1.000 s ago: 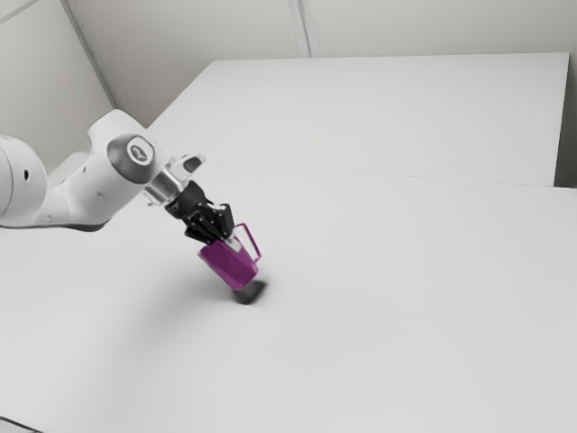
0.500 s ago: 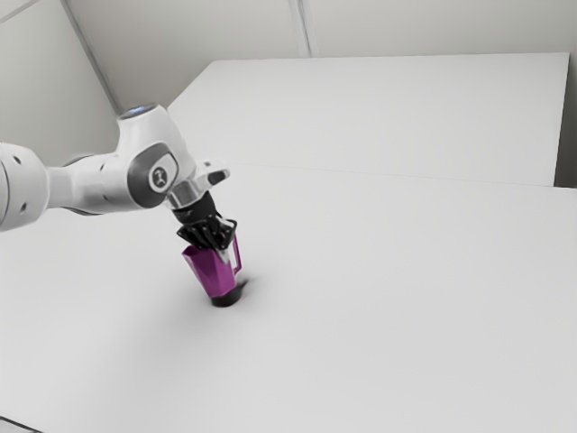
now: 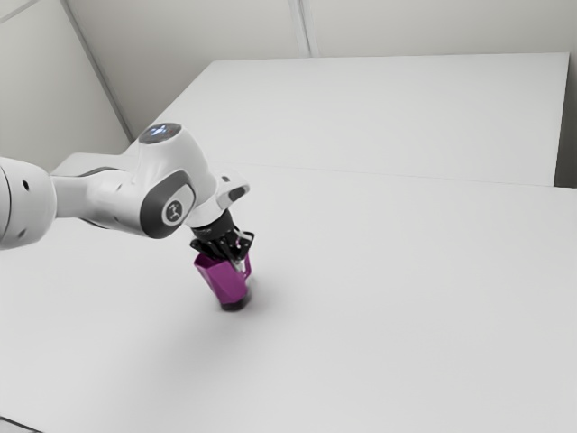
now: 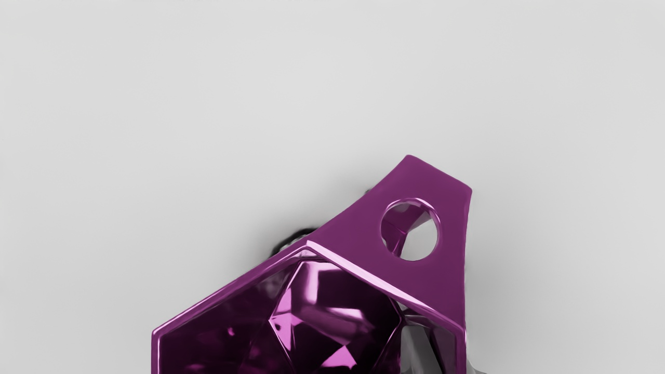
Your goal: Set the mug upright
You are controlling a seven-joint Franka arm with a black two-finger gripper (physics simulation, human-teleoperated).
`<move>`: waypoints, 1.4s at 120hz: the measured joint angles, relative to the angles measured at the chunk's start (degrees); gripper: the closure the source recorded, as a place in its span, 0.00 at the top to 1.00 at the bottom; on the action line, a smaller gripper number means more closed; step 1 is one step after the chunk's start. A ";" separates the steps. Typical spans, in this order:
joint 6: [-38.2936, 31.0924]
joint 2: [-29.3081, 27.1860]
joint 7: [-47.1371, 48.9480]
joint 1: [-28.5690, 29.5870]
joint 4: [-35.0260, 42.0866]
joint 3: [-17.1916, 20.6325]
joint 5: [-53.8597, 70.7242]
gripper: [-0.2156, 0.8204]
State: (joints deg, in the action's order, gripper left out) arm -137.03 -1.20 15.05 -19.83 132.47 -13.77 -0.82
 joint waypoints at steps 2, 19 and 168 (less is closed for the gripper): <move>-0.11 0.09 0.31 0.24 0.00 0.00 0.15 0.04; -0.49 0.76 2.60 2.50 -0.30 0.00 1.43 0.04; 22.78 -0.09 -1.41 1.06 -26.11 5.88 5.05 0.78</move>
State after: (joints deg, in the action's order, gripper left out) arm -114.25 -1.28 13.64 -18.76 106.35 -7.89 4.23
